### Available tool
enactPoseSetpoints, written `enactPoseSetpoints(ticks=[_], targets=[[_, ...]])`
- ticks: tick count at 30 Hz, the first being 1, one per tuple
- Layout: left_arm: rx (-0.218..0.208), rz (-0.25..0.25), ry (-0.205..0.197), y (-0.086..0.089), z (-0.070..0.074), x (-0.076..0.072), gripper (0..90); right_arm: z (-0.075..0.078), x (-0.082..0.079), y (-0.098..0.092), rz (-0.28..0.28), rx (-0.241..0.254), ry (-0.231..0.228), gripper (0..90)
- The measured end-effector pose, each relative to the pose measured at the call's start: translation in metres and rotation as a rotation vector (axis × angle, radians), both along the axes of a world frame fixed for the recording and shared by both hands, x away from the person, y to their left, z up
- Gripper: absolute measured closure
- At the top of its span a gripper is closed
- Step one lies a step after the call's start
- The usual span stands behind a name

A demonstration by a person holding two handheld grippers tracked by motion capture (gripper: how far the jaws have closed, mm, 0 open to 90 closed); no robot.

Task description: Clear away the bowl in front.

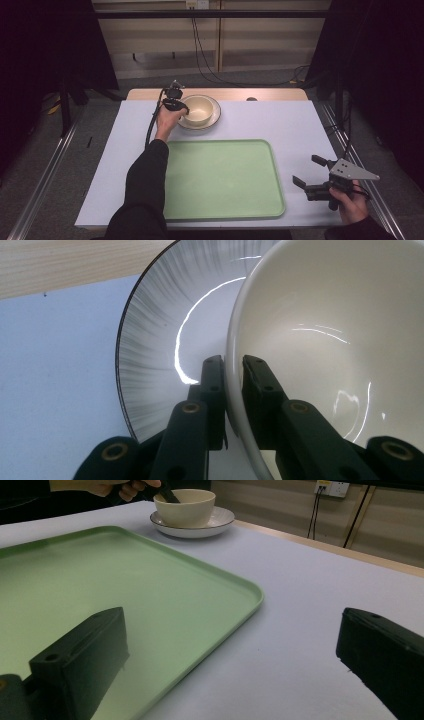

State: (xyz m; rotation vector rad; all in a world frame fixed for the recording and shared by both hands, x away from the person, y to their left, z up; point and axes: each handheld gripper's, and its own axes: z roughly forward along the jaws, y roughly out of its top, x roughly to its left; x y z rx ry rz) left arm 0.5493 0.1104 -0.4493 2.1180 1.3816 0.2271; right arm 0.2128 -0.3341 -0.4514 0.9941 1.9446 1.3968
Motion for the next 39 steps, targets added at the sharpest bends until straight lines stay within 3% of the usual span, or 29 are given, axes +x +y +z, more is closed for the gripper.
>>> enactPoseSetpoints(ticks=[3, 8, 12, 14, 19, 22, 26, 30, 36, 39], targets=[[-0.003, 0.011, 0.002, 0.001, 0.0, 0.0, 81.6, 0.0, 0.0, -0.001, -0.002, -0.002, 0.001, 0.0], [-0.057, 0.043, 0.024, 0.005, -0.001, -0.001, 82.9, 0.0, 0.0, 0.0, -0.002, 0.001, 0.007, 0.0], [-0.069, 0.052, 0.026, 0.006, -0.001, -0.002, 83.4, 0.0, 0.0, -0.001, -0.006, -0.005, 0.009, 0.0], [-0.105, 0.062, 0.033, 0.01, -0.002, -0.002, 83.6, 0.0, -0.001, -0.001, -0.008, 0.0, 0.01, 0.0], [-0.149, 0.073, 0.046, 0.012, 0.0, -0.003, 83.6, 0.0, -0.001, -0.001, -0.006, -0.001, 0.006, 0.0], [-0.149, 0.062, 0.052, 0.014, 0.001, -0.004, 83.6, 0.0, -0.001, -0.001, -0.005, -0.001, 0.0, 0.0], [-0.183, 0.104, 0.059, 0.016, -0.001, -0.007, 83.5, 0.001, -0.001, -0.002, -0.01, -0.003, 0.001, 0.0], [-0.179, 0.11, 0.061, 0.018, 0.0, -0.007, 83.4, 0.001, -0.001, -0.001, -0.007, -0.001, -0.001, 0.0], [-0.188, 0.154, 0.03, 0.022, 0.005, -0.011, 83.4, 0.001, -0.002, -0.001, -0.004, 0.007, -0.008, 0.0], [-0.192, 0.152, 0.036, 0.023, 0.005, -0.012, 83.4, 0.002, -0.002, -0.001, -0.004, 0.008, -0.006, 0.0]])
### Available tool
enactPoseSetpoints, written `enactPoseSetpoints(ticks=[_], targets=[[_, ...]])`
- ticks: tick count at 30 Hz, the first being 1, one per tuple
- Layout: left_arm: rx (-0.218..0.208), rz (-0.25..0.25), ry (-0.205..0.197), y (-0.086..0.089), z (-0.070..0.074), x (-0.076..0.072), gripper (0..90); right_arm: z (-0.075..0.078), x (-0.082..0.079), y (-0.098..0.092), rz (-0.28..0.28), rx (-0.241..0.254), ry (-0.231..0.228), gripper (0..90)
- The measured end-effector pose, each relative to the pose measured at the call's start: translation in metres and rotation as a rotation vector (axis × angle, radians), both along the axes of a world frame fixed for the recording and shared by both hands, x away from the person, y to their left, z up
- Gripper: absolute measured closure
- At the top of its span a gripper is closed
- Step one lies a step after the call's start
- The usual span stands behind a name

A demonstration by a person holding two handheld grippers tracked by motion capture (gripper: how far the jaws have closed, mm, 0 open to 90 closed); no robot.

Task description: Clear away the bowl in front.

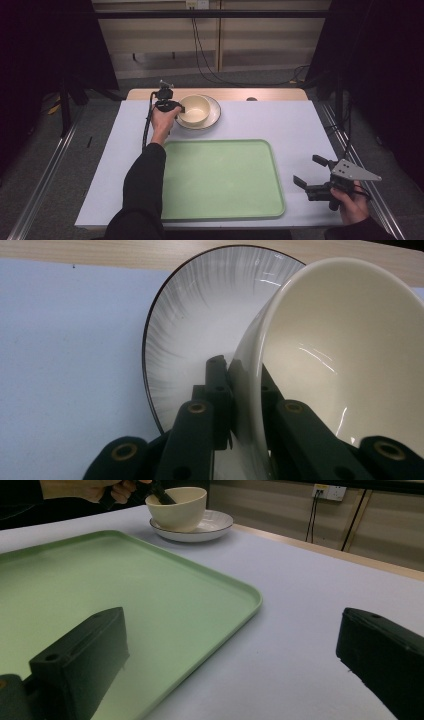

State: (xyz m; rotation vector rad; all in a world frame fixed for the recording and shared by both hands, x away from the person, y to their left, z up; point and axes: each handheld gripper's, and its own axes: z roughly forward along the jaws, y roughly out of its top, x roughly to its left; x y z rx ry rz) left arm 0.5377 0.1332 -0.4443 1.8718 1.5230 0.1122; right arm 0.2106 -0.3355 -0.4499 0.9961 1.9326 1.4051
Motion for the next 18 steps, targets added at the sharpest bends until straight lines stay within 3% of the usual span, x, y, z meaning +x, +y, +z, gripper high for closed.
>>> enactPoseSetpoints(ticks=[8, 13, 18], targets=[[-0.033, 0.006, -0.014, 0.004, 0.005, -0.002, 83.3, -0.001, 0.001, 0.0, -0.006, -0.007, -0.003, 0.0], [-0.028, -0.036, -0.016, 0.006, 0.011, -0.004, 83.3, 0.0, 0.001, 0.001, -0.001, -0.007, -0.005, 0.0], [-0.043, -0.039, -0.025, 0.007, 0.013, -0.007, 83.4, 0.0, 0.001, 0.001, -0.004, -0.006, -0.003, 0.0]])
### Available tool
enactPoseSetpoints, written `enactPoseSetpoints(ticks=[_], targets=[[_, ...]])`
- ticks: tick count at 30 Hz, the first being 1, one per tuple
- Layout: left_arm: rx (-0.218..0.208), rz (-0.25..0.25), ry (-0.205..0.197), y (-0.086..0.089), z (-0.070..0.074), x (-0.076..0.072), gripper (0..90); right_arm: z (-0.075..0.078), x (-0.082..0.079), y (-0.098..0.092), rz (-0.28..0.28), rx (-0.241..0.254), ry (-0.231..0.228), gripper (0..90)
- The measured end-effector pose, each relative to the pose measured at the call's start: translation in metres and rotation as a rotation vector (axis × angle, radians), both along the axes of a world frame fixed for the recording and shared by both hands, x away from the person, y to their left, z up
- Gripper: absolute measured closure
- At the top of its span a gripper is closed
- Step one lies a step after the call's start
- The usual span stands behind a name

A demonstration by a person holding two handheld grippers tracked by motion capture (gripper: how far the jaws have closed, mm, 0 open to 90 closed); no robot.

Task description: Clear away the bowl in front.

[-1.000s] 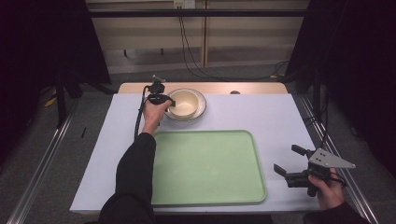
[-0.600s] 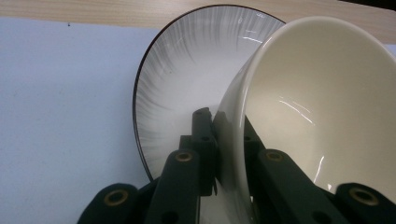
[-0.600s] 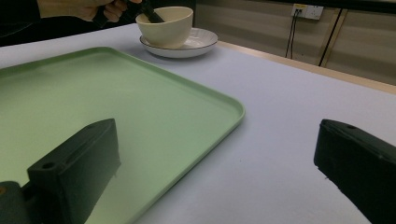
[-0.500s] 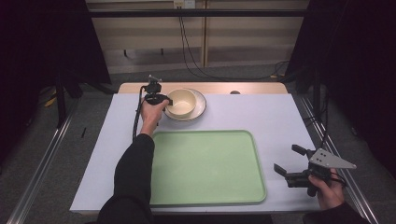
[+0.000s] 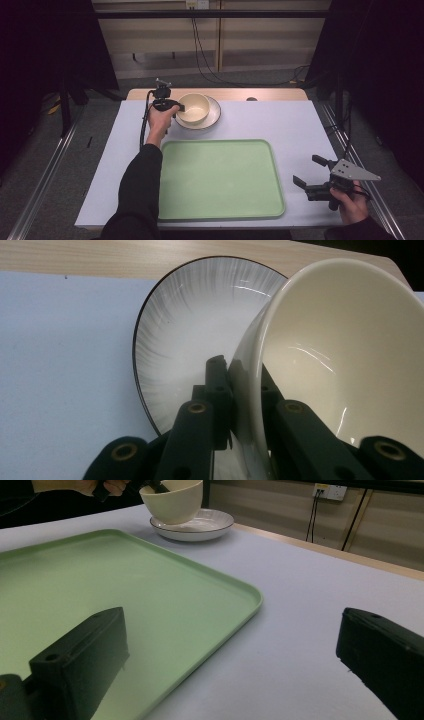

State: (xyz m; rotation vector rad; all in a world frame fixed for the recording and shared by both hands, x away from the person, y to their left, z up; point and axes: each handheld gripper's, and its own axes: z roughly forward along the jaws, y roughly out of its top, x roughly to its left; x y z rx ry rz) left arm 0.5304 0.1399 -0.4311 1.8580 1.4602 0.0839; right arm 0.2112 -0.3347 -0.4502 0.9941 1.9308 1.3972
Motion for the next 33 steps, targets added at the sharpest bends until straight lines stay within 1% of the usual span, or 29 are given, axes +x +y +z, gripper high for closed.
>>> enactPoseSetpoints(ticks=[2, 3, 4, 5, 6, 8, 10, 11, 12, 14, 15, 16, 17, 18, 19, 22, 25, 26, 28, 30, 33], targets=[[0.003, -0.01, -0.005, 0.0, 0.002, -0.001, 83.2, 0.0, 0.0, 0.0, 0.0, 0.001, 0.0, 0.0], [-0.006, -0.011, -0.008, 0.0, 0.004, -0.002, 83.3, 0.0, 0.0, 0.0, -0.001, -0.004, 0.007, 0.0], [-0.006, -0.011, -0.008, 0.0, 0.004, -0.002, 83.3, 0.0, 0.0, 0.0, -0.001, -0.004, 0.007, 0.0], [-0.016, -0.013, -0.018, -0.001, 0.007, -0.003, 83.3, 0.0, 0.0, 0.0, -0.002, -0.004, 0.007, 0.0], [-0.001, -0.031, -0.027, 0.001, 0.009, -0.004, 83.3, 0.0, 0.0, 0.0, 0.0, -0.003, 0.005, 0.0], [-0.007, -0.028, -0.029, 0.0, 0.011, -0.005, 83.3, 0.0, 0.0, 0.0, -0.001, -0.001, 0.005, 0.0], [-0.003, -0.033, -0.034, 0.001, 0.014, -0.007, 83.2, 0.0, 0.0, 0.0, -0.005, 0.0, 0.003, 0.0], [0.002, -0.036, -0.036, 0.002, 0.017, -0.008, 83.2, 0.0, 0.0, 0.0, 0.006, 0.002, 0.004, 0.0], [0.005, -0.04, -0.04, 0.002, 0.018, -0.009, 83.2, 0.0, 0.0, 0.0, 0.0, 0.0, 0.003, 0.0], [-0.001, -0.044, -0.039, 0.002, 0.019, -0.01, 83.3, 0.0, 0.0, 0.0, 0.001, 0.0, 0.003, 0.0], [0.0, -0.056, -0.04, 0.003, 0.02, -0.011, 83.3, 0.0, 0.0, 0.0, 0.002, -0.003, 0.001, 0.0], [-0.008, -0.047, -0.043, 0.002, 0.02, -0.012, 83.2, 0.0, 0.0, 0.0, 0.001, -0.002, -0.001, 0.0], [-0.001, -0.062, -0.043, 0.003, 0.021, -0.013, 83.2, 0.0, 0.0, 0.0, 0.002, 0.0, -0.001, 0.0], [-0.012, -0.068, -0.042, 0.004, 0.021, -0.014, 83.3, 0.0, 0.0, 0.0, -0.002, -0.001, -0.002, 0.0], [-0.013, -0.06, -0.041, 0.004, 0.021, -0.015, 83.3, 0.0, 0.0, 0.0, -0.001, -0.001, -0.001, 0.0], [-0.01, -0.064, -0.046, 0.003, 0.021, -0.018, 83.2, 0.0, 0.0, 0.0, 0.0, 0.001, 0.002, 0.0], [-0.019, -0.076, -0.052, 0.003, 0.023, -0.023, 83.2, 0.0, 0.0, -0.001, 0.001, -0.001, -0.002, 0.0], [-0.02, -0.084, -0.046, 0.003, 0.023, -0.024, 83.3, 0.0, 0.0, -0.001, -0.001, -0.002, -0.003, 0.0], [-0.024, -0.075, -0.053, 0.001, 0.024, -0.025, 83.2, 0.0, 0.0, -0.001, -0.002, -0.002, -0.003, 0.0], [-0.008, -0.104, -0.054, 0.0, 0.026, -0.029, 83.2, 0.0, 0.0, -0.001, -0.003, 0.002, 0.001, 0.0], [-0.016, -0.116, -0.054, -0.002, 0.027, -0.032, 83.2, 0.0, 0.0, -0.002, -0.005, 0.0, -0.007, 0.0]])
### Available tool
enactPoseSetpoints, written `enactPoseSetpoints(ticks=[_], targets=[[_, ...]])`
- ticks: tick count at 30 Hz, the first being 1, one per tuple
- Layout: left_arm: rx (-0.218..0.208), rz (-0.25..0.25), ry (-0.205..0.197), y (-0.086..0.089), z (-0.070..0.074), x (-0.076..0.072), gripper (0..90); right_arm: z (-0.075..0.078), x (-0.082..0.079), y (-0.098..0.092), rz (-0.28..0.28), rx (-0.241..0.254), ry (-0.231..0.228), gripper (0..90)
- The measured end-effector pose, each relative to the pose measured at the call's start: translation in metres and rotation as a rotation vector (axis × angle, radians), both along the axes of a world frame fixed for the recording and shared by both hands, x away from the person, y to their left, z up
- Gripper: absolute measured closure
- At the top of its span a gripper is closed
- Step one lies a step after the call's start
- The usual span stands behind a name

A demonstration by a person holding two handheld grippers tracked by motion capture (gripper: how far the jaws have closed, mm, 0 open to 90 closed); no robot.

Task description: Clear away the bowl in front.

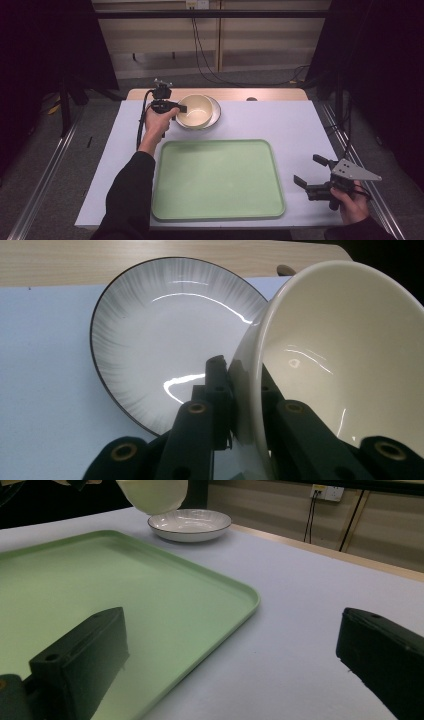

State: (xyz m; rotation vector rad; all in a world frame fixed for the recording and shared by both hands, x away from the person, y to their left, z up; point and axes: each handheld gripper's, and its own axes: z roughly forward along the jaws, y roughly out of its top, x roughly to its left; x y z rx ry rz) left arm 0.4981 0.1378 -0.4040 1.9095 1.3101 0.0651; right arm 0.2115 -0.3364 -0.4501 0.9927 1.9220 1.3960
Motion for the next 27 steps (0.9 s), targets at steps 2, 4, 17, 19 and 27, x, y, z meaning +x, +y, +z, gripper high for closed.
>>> enactPoseSetpoints(ticks=[2, 4, 17, 19, 27], targets=[[0.007, -0.024, -0.024, -0.005, 0.004, -0.006, 83.2, 0.0, 0.0, 0.0, 0.007, 0.001, 0.002, 0.0], [-0.005, -0.036, -0.029, -0.008, 0.007, -0.009, 83.2, 0.0, 0.0, 0.0, 0.007, 0.0, 0.0, 0.0], [-0.007, -0.102, -0.026, -0.018, 0.008, -0.022, 83.1, 0.001, -0.001, 0.0, 0.004, 0.0, -0.006, 0.0], [0.002, -0.114, -0.023, -0.021, 0.006, -0.025, 83.2, 0.001, -0.001, 0.0, 0.004, 0.0, -0.006, 0.0], [-0.015, -0.172, -0.031, -0.034, 0.003, -0.035, 83.1, 0.001, -0.001, -0.001, 0.005, 0.001, -0.007, 0.0]])
